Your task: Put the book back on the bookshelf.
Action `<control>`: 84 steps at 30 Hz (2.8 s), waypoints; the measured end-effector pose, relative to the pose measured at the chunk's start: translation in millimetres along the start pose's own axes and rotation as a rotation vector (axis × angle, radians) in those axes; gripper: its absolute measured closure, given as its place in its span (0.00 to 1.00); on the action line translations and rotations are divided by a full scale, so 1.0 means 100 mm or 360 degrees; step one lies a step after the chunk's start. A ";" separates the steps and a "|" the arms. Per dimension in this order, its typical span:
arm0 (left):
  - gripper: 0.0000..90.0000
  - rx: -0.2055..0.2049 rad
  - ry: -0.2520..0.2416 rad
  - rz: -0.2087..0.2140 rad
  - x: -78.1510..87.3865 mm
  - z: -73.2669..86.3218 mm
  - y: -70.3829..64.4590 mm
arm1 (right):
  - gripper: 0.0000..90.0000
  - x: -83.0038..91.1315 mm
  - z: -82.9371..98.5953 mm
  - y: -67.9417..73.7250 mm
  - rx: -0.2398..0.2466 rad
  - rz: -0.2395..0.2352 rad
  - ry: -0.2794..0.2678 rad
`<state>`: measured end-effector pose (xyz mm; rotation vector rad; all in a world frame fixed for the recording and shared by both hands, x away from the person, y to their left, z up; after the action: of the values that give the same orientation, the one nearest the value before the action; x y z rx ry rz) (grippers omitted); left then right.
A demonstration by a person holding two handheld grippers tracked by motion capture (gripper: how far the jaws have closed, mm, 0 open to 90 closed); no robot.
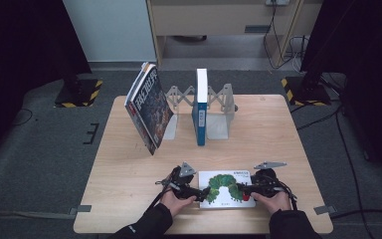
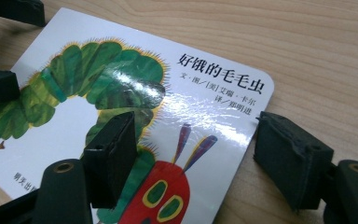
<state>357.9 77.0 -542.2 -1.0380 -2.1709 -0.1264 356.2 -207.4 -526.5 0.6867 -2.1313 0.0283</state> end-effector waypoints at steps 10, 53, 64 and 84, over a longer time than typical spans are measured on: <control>0.26 0.0099 0.0017 0.0068 0.06 0.01 -0.10 | 0.36 0.05 0.04 0.01 -0.0028 -0.0010 -0.0005; 0.11 0.0175 -0.0097 0.0116 -0.05 -0.02 -0.06 | 0.35 0.25 -0.15 -0.08 -0.0233 -0.0247 -0.0367; 0.09 0.0168 -0.0092 0.0126 -0.05 -0.02 -0.06 | 0.33 0.24 -0.11 -0.09 -0.0270 -0.0264 -0.0277; 0.07 0.0171 -0.0093 0.0156 -0.05 -0.02 -0.04 | 0.39 0.11 -0.17 -0.04 -0.0195 -0.0342 -0.0183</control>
<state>358.3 70.6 -543.0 -1.0963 -2.1488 0.0663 365.5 -211.6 -509.1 0.8575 -2.1362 -0.2618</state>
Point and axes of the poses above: each handheld gripper's, and its own axes: x roughly backward along the jaws, z roughly out of its underside, y roughly to its left, the point moved 1 cm from there along -x, roughly forward along the jaws, and after that the axes turned 2 degrees about z, right-handed, at the moved point
